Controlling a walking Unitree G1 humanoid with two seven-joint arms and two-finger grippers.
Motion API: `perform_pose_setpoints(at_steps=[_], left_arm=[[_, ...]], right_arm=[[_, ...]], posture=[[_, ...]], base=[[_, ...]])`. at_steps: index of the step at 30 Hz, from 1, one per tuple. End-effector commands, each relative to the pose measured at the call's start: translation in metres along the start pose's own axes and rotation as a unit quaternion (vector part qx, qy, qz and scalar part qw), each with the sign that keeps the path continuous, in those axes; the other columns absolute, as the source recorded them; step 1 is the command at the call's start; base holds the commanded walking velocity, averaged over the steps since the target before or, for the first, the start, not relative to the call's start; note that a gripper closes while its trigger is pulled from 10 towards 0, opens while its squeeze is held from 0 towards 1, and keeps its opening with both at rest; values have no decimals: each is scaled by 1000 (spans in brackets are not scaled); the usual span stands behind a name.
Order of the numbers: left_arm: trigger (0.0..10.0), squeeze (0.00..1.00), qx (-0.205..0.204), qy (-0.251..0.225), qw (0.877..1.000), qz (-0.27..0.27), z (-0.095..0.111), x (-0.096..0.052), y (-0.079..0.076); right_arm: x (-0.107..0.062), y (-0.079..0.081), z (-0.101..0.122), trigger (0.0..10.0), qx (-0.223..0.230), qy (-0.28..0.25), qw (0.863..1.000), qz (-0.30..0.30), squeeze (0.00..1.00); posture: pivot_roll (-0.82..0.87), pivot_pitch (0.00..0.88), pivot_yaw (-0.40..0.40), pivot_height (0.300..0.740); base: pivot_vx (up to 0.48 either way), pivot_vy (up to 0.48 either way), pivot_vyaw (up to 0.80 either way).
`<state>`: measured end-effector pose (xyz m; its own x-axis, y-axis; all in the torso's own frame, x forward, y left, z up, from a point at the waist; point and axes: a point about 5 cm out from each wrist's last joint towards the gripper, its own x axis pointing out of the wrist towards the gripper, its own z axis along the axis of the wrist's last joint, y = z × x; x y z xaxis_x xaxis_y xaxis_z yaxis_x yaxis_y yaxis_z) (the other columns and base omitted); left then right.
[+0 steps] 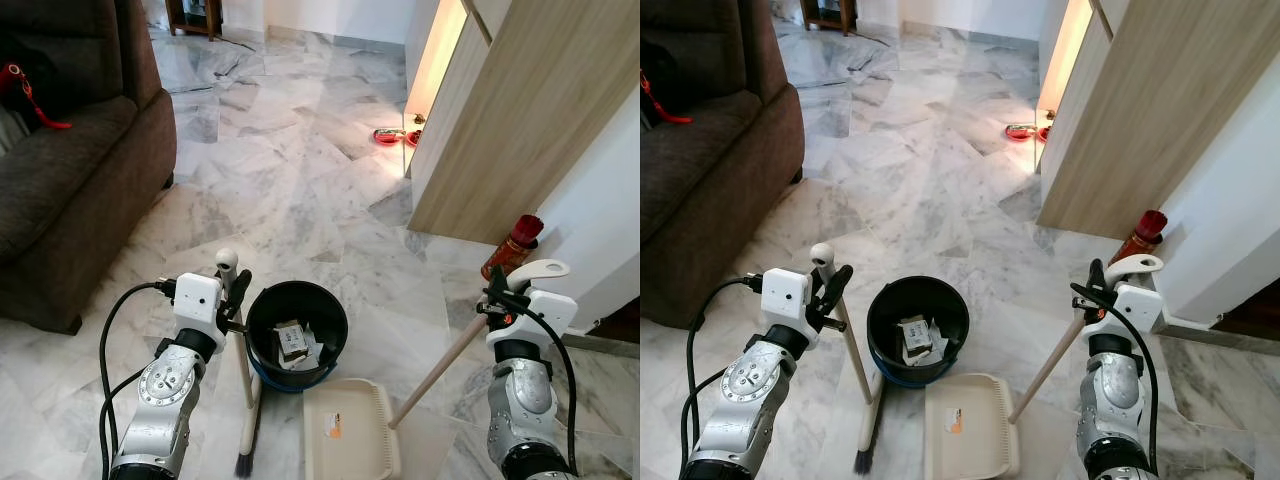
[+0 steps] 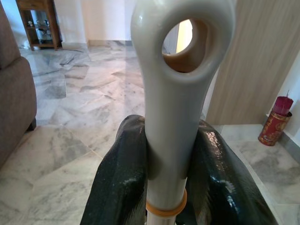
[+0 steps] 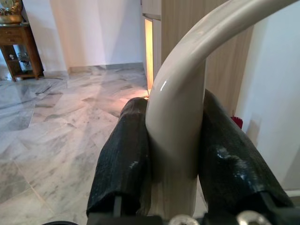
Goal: Sweep floor
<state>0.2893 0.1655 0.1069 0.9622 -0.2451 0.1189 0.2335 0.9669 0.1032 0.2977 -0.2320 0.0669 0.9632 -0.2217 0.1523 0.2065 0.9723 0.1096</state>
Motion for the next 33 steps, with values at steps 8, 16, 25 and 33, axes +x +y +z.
perform_pose_setpoints(at_steps=[8, 16, 25, 33], left_arm=[[10000, 0, 0, -22, 1000, 3, 9, 1, 1], [10000, 0, 6, -16, 1000, 0, 8, 2, -2], [10000, 0, 4, -17, 1000, -7, 10, 4, -2], [10000, 0, 5, -15, 1000, -11, 9, 2, -3]], right_arm=[[5, 1, 6, 10000, 11, -17, 1000, 3, 0], [6, 11, 3, 10000, 22, -10, 1000, 20, 0], [5, 15, 3, 10000, 29, -11, 999, 30, 0], [6, 21, 3, 10000, 30, -7, 998, 50, 0]], posture=[[228, 85, -119, 740], [223, 99, -109, 740], [220, 101, -106, 740], [221, 109, -101, 740]], base=[[0, 0, 0], [0, 0, 0], [0, 0, 0], [0, 0, 0]])
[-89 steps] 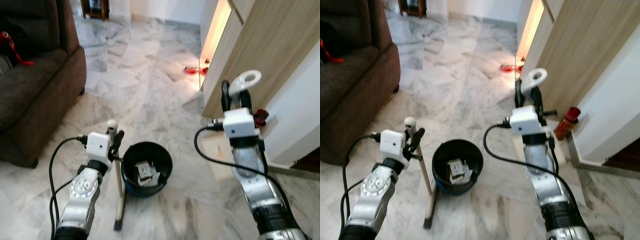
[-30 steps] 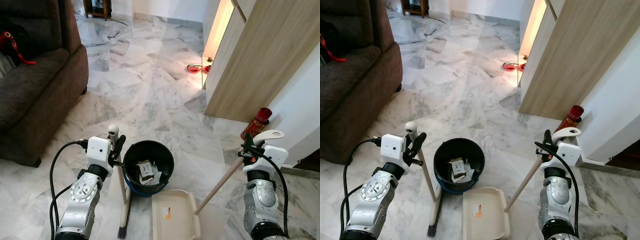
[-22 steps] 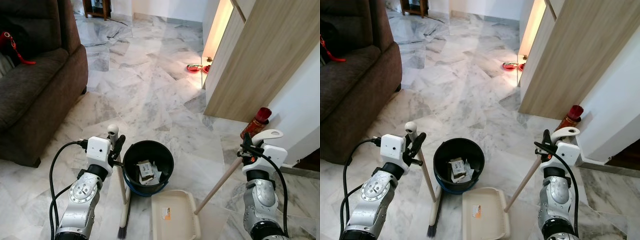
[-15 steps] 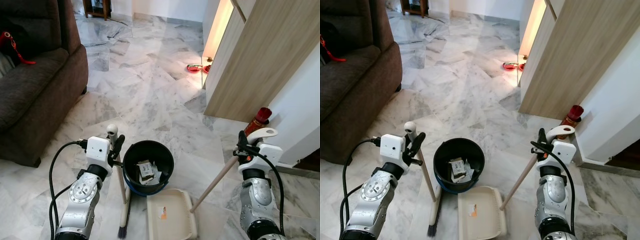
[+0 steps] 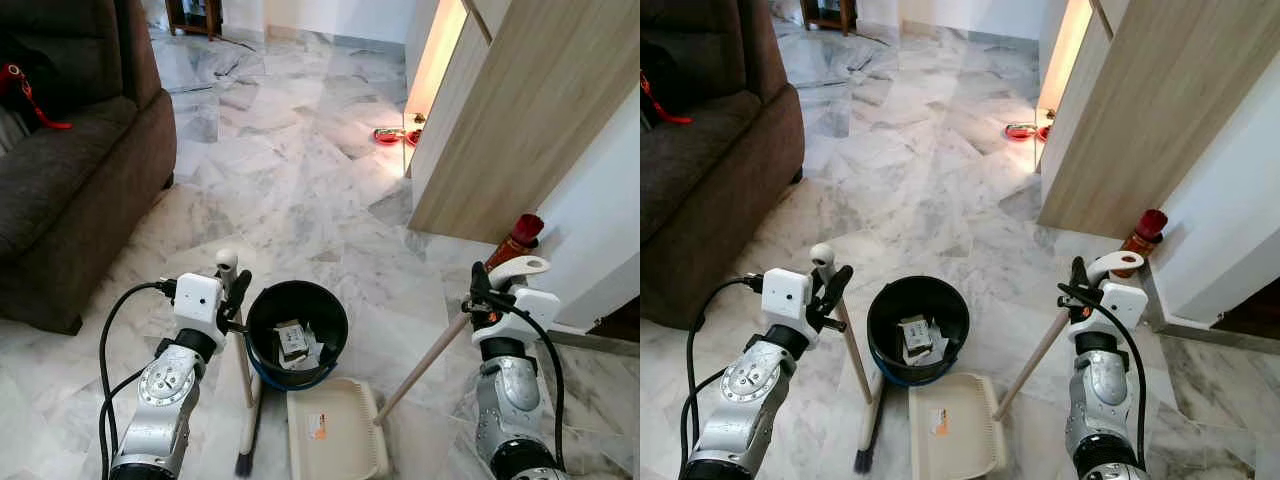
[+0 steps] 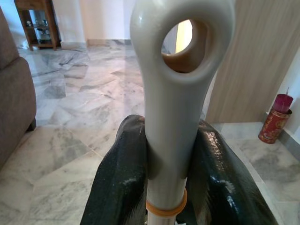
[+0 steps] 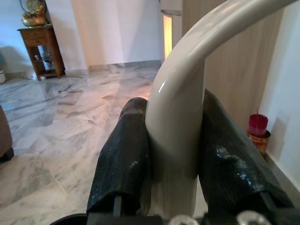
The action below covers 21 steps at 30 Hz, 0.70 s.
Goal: Sweep floor
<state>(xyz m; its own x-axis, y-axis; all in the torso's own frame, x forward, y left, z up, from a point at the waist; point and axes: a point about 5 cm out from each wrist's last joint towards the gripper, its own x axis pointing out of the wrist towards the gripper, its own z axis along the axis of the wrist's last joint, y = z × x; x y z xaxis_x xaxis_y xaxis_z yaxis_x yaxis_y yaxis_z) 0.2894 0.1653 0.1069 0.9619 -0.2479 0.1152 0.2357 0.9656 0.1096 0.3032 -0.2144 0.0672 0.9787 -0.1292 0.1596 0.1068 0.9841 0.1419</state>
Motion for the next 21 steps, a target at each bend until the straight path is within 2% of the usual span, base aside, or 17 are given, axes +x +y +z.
perform_pose_setpoints(at_steps=[1, 21], left_arm=[[10000, 0, 2, -17, 1000, -10, 9, 2, -2], [10000, 0, 5, -21, 1000, -12, 10, 4, -3]], right_arm=[[5, 2, 5, 10000, 5, -9, 1000, 4, 0], [6, 8, 1, 10000, -2, 6, 1000, 22, 0]], posture=[[221, 109, -101, 740], [231, 91, -101, 740]], base=[[0, 0, 0], [-36, 0, 0]])
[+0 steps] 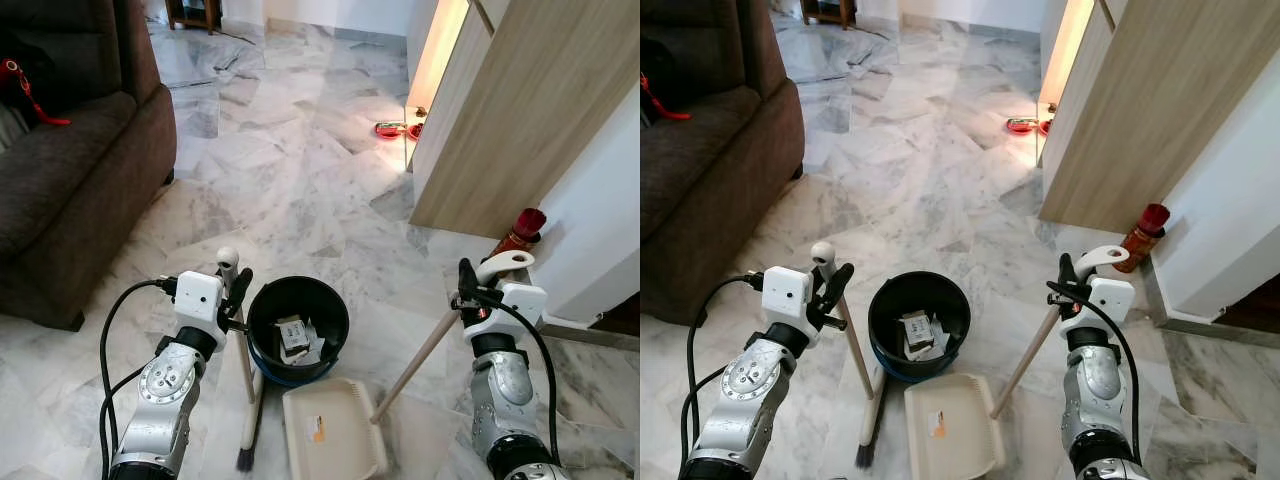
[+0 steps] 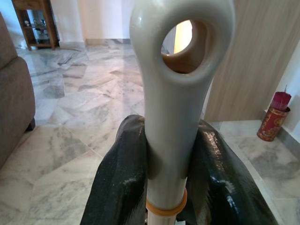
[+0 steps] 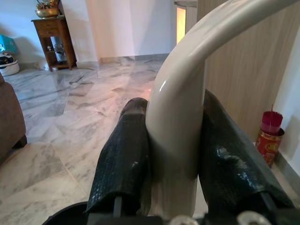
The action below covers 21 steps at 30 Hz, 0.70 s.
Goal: Sweep floor
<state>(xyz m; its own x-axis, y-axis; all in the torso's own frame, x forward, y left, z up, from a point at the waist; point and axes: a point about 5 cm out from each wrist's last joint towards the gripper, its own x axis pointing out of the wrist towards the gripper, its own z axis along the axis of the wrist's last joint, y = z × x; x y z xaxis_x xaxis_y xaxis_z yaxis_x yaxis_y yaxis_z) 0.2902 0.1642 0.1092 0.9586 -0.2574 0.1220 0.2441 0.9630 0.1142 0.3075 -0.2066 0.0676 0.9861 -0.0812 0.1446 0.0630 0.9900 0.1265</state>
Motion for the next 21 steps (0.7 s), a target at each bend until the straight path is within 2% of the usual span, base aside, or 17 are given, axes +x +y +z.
perform_pose_setpoints(at_steps=[1, 21], left_arm=[[10000, 0, 3, -17, 1000, -8, 8, 2, -2], [10000, 0, 4, -17, 1000, -12, 8, 4, -4]], right_arm=[[3, 0, 3, 10000, 2, -5, 1000, -1, 0], [4, -1, 4, 10000, -2, -8, 1000, -7, 0]], posture=[[233, 87, -101, 740], [230, 87, -100, 740]], base=[[-259, 0, 0], [-290, 0, 0]])
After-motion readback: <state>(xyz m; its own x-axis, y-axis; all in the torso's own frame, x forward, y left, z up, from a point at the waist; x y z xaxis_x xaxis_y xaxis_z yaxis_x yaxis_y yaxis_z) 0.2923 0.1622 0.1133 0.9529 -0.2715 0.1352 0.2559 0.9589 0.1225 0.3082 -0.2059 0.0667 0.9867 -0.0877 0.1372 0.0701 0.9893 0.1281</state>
